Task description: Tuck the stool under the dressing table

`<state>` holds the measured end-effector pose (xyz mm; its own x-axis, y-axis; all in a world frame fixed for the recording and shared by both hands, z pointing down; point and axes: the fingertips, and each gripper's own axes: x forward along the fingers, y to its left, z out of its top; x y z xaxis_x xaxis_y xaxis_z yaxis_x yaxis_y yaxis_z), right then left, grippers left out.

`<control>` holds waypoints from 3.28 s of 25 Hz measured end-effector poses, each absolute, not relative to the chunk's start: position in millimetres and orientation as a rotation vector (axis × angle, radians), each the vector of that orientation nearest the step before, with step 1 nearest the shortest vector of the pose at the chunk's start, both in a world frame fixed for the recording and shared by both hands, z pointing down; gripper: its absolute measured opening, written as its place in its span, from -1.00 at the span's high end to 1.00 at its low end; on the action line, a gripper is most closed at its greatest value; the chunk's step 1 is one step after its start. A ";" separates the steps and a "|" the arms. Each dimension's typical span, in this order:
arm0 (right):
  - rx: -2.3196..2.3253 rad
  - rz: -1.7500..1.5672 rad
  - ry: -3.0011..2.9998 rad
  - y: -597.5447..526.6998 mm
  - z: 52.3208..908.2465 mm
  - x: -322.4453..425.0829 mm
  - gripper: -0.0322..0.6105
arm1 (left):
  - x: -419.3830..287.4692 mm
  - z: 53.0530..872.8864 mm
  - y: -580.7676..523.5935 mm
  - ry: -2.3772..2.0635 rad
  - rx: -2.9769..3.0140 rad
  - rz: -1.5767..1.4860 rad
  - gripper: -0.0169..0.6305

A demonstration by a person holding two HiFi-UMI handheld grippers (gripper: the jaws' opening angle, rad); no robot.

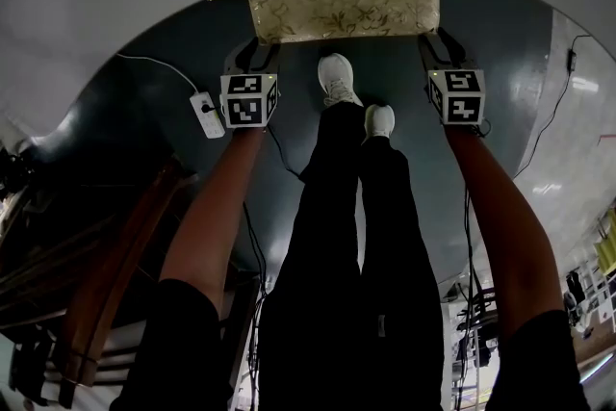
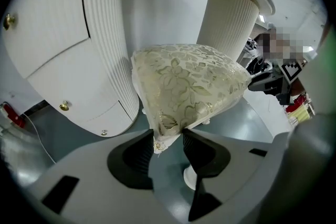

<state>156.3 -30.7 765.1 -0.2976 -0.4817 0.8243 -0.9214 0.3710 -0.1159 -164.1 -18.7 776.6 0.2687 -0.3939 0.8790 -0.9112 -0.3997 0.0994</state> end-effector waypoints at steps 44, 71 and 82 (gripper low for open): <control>1.219 0.864 -1.993 -33.2 675.8 131.5 0.35 | -134.3 681.2 -4.4 -1.253 1.971 0.835 0.40; 1.441 0.483 -2.492 -44.5 221.0 114.4 0.35 | -74.0 241.3 -30.1 -1.494 2.395 0.278 0.40; 1.530 0.475 -2.700 -88.2 129.3 120.8 0.35 | -32.2 139.3 -80.4 -1.521 2.448 -0.018 0.40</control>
<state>120.8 -88.2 129.3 -0.5250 -0.8379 0.1491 -0.8385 0.4792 -0.2595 -32.2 -80.4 139.3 0.4520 -0.8832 0.1249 -0.8800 -0.4186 0.2244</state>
